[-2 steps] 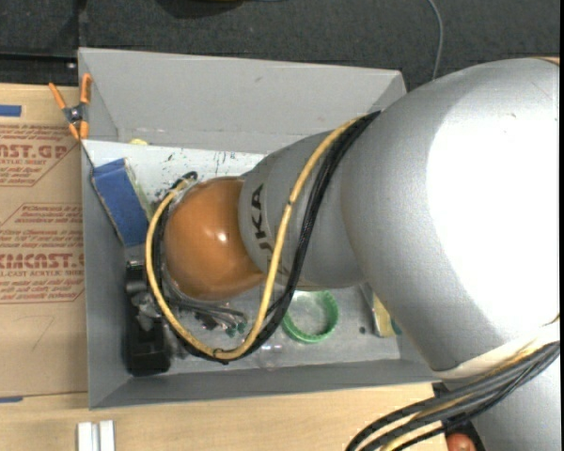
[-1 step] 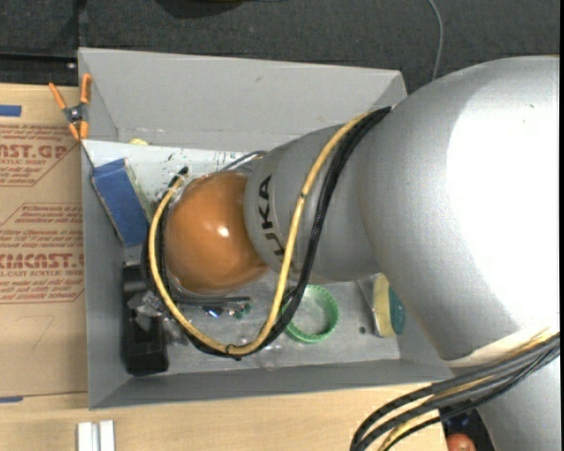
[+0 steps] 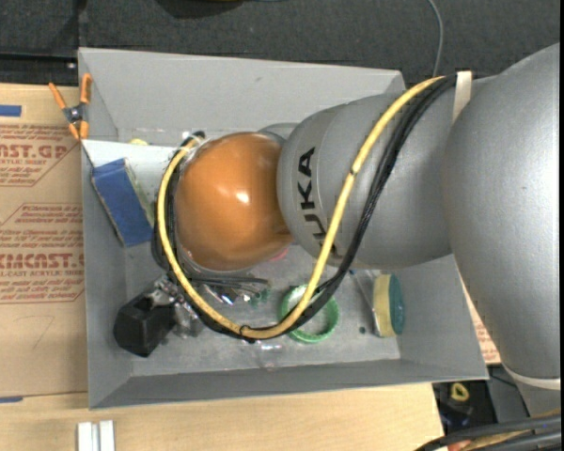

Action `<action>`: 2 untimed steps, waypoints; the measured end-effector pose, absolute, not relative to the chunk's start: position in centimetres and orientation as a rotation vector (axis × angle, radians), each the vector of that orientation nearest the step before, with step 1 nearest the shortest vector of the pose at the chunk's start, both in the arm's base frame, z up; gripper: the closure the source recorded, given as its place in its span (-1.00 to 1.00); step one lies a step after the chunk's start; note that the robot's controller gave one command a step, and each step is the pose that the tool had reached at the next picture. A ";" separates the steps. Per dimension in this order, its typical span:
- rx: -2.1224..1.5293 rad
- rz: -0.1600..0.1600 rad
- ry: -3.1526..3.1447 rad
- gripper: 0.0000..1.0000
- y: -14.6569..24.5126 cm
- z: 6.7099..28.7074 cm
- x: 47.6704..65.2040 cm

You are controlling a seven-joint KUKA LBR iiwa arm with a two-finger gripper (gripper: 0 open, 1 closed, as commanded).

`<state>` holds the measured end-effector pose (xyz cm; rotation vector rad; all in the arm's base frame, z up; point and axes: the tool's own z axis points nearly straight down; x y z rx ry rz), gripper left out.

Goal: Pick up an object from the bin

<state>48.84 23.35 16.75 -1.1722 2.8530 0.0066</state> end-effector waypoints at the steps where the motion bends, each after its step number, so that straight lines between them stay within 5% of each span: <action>1: -1.742 -0.014 2.529 1.00 19.5 11.5 49.0; 2: -1.752 -0.010 2.526 1.00 19.9 20.9 48.9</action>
Offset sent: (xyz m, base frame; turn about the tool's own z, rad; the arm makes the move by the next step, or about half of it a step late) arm 0.0008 -0.0275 0.2354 -0.0579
